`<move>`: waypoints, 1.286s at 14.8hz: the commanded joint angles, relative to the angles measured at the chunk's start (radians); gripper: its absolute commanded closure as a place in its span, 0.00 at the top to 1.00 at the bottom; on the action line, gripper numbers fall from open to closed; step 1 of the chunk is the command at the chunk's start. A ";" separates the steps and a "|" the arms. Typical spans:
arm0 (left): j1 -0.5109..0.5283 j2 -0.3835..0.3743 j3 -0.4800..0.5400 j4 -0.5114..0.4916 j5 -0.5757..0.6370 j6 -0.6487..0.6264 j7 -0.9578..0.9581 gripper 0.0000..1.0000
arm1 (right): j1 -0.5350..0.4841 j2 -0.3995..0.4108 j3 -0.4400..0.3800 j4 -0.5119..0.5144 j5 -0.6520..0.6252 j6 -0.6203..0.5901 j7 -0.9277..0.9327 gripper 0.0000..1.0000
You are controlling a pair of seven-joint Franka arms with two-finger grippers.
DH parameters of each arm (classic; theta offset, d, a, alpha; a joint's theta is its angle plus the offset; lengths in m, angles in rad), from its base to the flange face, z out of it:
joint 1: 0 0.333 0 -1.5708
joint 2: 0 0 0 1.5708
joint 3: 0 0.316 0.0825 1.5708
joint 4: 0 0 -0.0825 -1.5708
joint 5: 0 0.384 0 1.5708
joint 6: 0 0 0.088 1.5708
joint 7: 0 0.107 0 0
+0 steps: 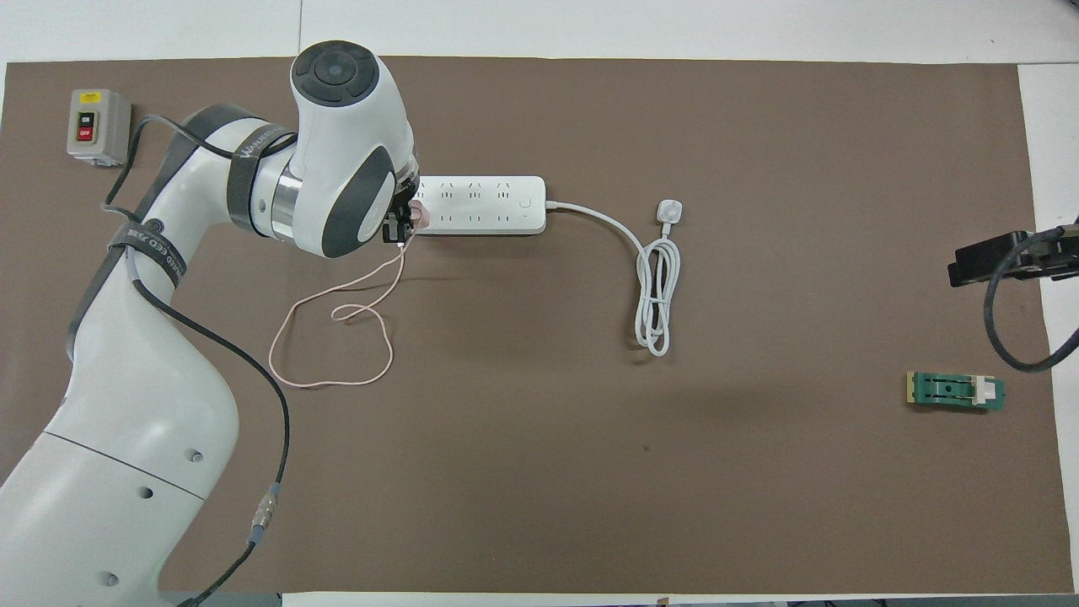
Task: Plug charger into power strip
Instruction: 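Push the charger prongs into the power strip socket with the left gripper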
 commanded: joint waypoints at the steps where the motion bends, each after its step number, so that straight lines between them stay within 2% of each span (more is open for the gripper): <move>1: -0.010 -0.025 0.011 -0.051 0.021 -0.004 -0.011 0.00 | -0.021 -0.010 0.017 -0.008 -0.012 -0.009 -0.002 1.00; 14: -0.010 -0.010 0.010 -0.027 0.055 0.031 -0.014 0.00 | -0.018 -0.010 0.020 -0.008 -0.012 -0.018 -0.006 1.00; 19: -0.041 -0.010 0.010 -0.027 0.055 0.030 -0.022 0.00 | -0.020 -0.011 0.020 -0.008 -0.012 -0.018 -0.008 1.00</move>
